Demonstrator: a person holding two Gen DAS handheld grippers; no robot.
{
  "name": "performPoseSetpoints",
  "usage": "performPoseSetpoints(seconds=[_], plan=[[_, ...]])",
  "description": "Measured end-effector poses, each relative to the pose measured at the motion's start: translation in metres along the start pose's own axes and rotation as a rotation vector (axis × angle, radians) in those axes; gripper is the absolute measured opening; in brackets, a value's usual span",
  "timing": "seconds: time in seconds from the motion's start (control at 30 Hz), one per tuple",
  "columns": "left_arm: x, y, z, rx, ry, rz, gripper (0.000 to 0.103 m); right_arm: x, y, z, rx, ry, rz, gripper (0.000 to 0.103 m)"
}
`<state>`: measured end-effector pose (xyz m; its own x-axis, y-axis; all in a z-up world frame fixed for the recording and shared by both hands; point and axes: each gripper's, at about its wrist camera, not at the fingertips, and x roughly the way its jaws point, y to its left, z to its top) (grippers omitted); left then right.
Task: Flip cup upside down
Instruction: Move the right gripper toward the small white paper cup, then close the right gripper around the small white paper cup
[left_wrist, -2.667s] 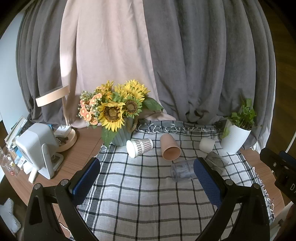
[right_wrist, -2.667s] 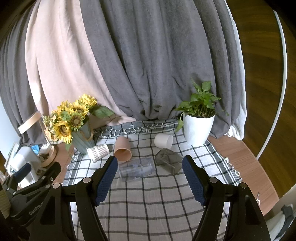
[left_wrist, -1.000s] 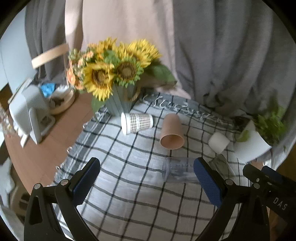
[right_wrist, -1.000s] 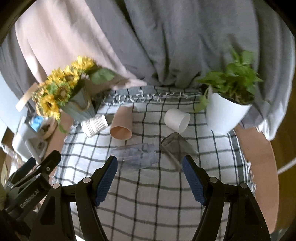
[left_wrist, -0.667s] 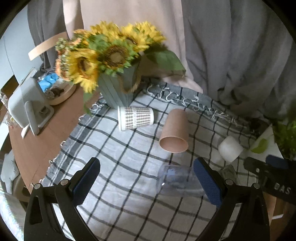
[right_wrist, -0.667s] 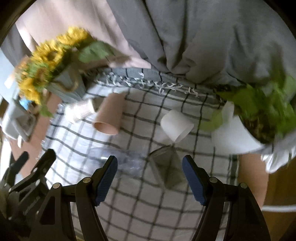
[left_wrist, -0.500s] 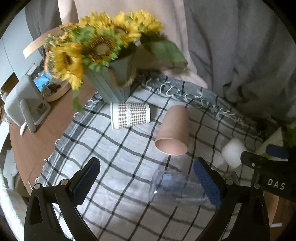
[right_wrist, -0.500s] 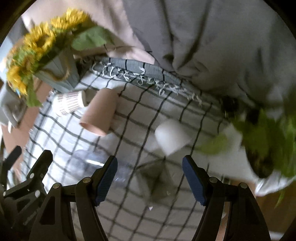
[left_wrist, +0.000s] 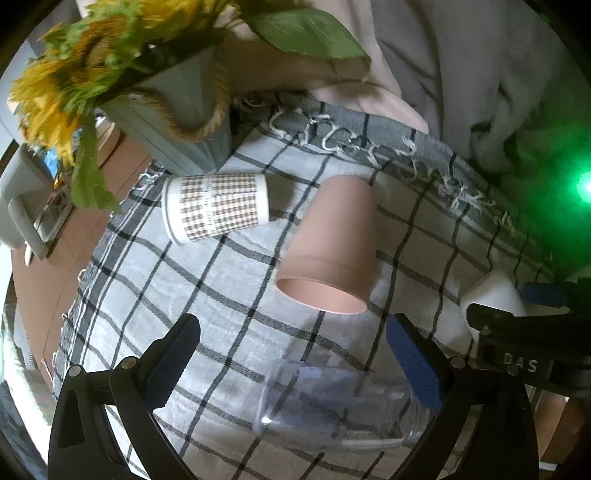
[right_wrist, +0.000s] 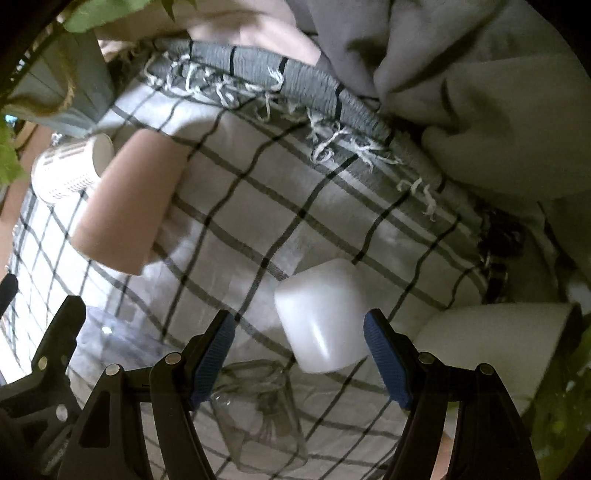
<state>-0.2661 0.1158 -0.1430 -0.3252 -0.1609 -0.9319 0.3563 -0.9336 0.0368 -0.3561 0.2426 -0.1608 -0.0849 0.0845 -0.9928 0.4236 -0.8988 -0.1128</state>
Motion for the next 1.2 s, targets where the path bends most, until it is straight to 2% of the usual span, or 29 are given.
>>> performPoseSetpoints(seconds=[0.2, 0.33, 0.57, 0.63, 0.67, 0.87, 1.0, 1.2], plan=[[0.008, -0.01, 0.005, 0.042, 0.0, 0.027, 0.103, 0.023, -0.003, 0.011, -0.011, 0.026, -0.041, 0.081], [0.014, -0.012, 0.008, 0.045, 0.009, 0.037, 0.103, 0.033, -0.008, 0.015, -0.002, 0.036, -0.066, 0.081], [0.015, -0.018, 0.009, 0.064, 0.0, 0.045, 0.103, 0.054, -0.015, 0.018, -0.002, 0.105, -0.085, 0.081], [0.015, -0.018, 0.009, 0.066, -0.003, 0.051, 0.103, 0.055, -0.016, 0.018, -0.006, 0.103, -0.087, 0.077], [0.015, -0.017, 0.009, 0.067, -0.004, 0.048, 0.103, 0.055, -0.017, 0.018, -0.019, 0.097, -0.094, 0.069], [0.008, -0.009, 0.009, 0.077, -0.023, 0.051, 0.103, 0.045, -0.028, 0.016, 0.054, 0.059, -0.052, 0.069], [-0.007, 0.002, 0.006, 0.103, -0.044, 0.026, 0.103, 0.018, -0.022, 0.007, 0.074, -0.009, -0.054, 0.069], [-0.044, 0.032, -0.004, 0.138, -0.115, -0.01, 0.103, -0.04, 0.004, -0.019, 0.077, -0.144, -0.068, 0.069]])
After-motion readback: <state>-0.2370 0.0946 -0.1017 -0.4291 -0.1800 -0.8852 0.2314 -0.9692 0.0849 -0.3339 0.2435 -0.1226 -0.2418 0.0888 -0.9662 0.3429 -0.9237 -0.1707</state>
